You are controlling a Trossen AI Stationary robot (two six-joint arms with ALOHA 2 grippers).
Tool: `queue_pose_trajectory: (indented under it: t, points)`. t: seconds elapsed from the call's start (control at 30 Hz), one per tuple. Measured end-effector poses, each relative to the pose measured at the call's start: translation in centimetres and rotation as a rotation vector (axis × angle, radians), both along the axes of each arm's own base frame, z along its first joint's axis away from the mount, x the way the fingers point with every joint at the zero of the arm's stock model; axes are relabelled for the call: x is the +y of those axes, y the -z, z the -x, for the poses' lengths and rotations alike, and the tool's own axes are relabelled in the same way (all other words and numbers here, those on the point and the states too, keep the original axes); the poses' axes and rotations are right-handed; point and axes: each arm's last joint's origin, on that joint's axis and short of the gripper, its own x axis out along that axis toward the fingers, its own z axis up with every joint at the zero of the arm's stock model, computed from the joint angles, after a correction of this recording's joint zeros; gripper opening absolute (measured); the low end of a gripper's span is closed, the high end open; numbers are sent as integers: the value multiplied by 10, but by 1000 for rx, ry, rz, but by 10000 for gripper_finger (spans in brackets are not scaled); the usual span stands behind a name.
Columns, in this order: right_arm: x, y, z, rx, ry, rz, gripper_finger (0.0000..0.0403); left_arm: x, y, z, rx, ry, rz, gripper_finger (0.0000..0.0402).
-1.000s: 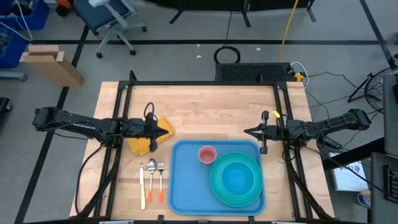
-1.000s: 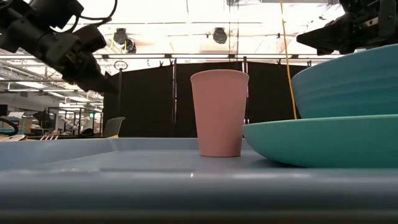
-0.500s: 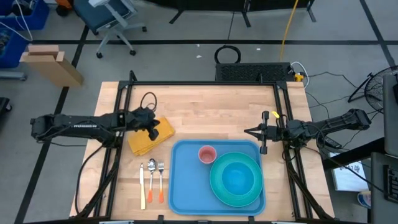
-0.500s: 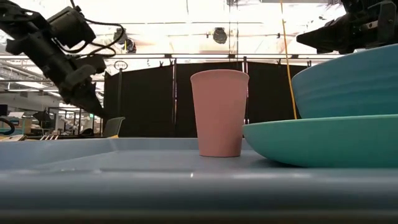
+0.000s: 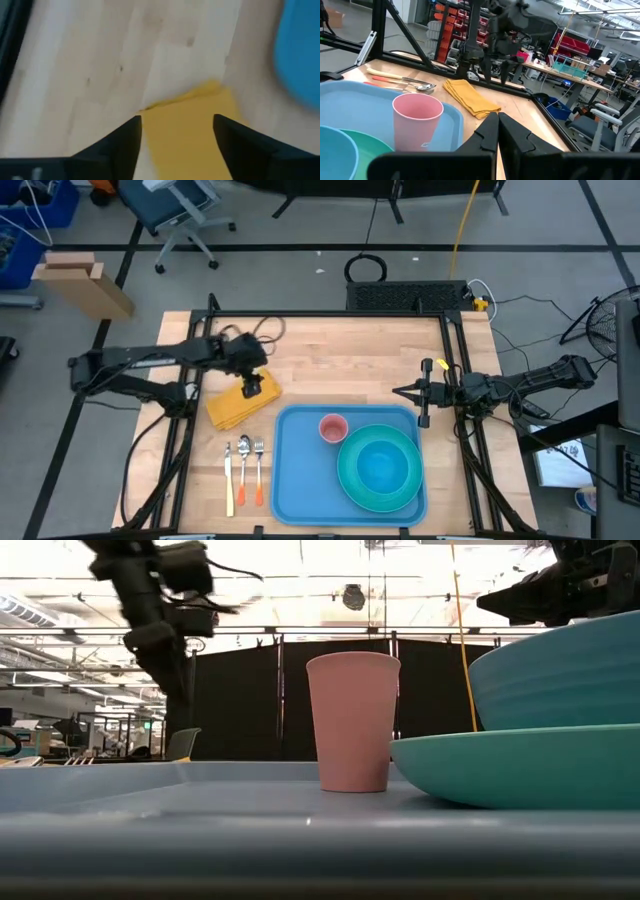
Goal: Set up tray
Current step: Put the yellow napkin on the blue serving tray
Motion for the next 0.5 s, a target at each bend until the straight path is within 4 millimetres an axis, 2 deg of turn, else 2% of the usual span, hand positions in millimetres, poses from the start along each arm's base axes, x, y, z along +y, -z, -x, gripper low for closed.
queue_pose_trajectory:
  t: [0.1, 0.2, 0.5]
  points:
    - [0, 0, 0, 1, 0, 13, 0, 8, 0, -19, 186, 99, -30, 271]
    - [0, 0, 0, 1, -1, 14, 0, 17, 4, -36, 296, 161, -26, 276]
    - [0, 2, 0, 25, -1, -2, 0, 23, 37, -64, 427, 561, 38, 237]
